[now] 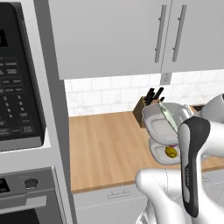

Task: Take the meat container that has the fish and place it on the second highest rack of the freezer. Then take the vegetable container that has the lemon and onion and place it on the highest rack of the freezer.

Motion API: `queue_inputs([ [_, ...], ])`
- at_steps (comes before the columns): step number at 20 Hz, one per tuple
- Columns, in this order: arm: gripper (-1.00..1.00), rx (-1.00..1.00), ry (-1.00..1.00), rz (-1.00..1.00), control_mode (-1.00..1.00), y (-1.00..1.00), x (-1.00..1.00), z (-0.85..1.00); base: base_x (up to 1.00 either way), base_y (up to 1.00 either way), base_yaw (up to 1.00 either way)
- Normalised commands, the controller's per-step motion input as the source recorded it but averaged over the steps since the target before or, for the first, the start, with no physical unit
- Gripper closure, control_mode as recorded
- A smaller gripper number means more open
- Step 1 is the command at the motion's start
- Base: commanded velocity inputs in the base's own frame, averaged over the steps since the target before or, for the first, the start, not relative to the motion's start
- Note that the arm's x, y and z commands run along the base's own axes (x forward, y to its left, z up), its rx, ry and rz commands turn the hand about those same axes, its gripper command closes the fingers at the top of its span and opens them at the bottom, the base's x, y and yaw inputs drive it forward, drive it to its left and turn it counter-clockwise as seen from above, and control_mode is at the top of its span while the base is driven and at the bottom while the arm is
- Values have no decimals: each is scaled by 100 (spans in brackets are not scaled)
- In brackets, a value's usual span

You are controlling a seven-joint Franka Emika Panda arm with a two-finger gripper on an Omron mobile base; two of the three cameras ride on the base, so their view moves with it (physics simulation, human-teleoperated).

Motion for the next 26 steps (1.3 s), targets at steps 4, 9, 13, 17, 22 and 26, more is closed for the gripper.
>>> queue_inputs([
  [4, 100, 0, -3, 0, -100, 0, 0, -3, 0, 0, 0],
  [9, 100, 0, 0, 0, 100, 0, -3, 0, -41, 11, 0],
  [13, 100, 0, 0, 0, 100, 0, 0, 0, -99, 37, 0],
  [17, 100, 0, 0, 0, 100, 0, 0, 0, -79, 76, 5],
  [22, 100, 0, 0, 0, 100, 0, 0, 0, -54, 100, 12],
  [26, 100, 0, 0, 0, 100, 0, 0, 0, -1, 100, 23],
])
